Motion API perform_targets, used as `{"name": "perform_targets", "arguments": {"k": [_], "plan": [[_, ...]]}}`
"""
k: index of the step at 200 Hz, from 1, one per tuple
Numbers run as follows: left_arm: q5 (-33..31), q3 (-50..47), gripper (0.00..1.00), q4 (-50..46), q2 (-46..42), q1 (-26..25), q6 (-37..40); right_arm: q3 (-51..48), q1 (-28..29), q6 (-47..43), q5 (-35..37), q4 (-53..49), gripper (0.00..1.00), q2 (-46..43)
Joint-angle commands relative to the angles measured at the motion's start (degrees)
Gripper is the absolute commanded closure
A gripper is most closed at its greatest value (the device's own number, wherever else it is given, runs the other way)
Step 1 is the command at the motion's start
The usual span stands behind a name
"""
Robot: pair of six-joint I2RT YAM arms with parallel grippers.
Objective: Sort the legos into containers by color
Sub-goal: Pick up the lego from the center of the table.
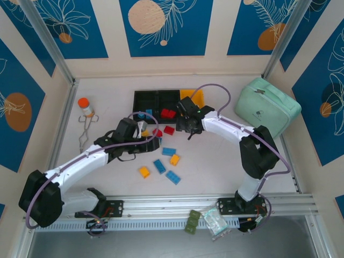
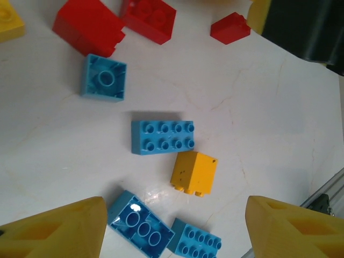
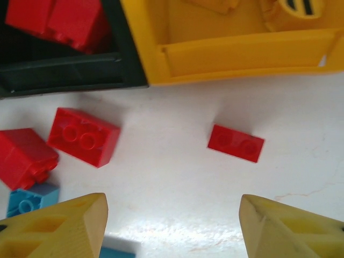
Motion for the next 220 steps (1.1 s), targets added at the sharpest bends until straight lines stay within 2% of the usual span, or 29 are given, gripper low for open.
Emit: {"name": "perform_targets", "arguments": {"k": [1,72,106,136,154,169,220], "plan": [[-1.7,1.7,0.31,0.4,1.1,-1.1,0.9,-0.3,-0.6,1.9,3.8,2.1,0.34,1.2],[-3.4,1.3,0.32,-0.7,1.4,-1.5,0.6,1.3,-2.6,3.5,4.9,1.9,0.36,7.3],[-3.5,0.7,0.31,0.0,2.1,-1.5,0.1,1.3,-3.3,3.7,5.4,3.2,0.42,9.3],[-3.6,0.1,0.32,0.1,2.0,-1.4,-0.2,2.4,-3.5,2.9,5.9,2.8,0.53,11.1],[-3.9,-0.5,0.32,0.1,1.6,-1.5,-0.4,2.0,-3.4,2.3,6.1,3.0,0.63,10.8],[-4.2,-1.1,0.32,0.3,1.3,-1.5,-0.6,1.0,-2.9,2.2,6.6,2.8,0.68,9.8],[-5.2,-1.9,0.32,0.3,0.7,-1.5,-0.9,-3.3,-0.5,1.1,6.8,1.2,0.71,2.1]]}}
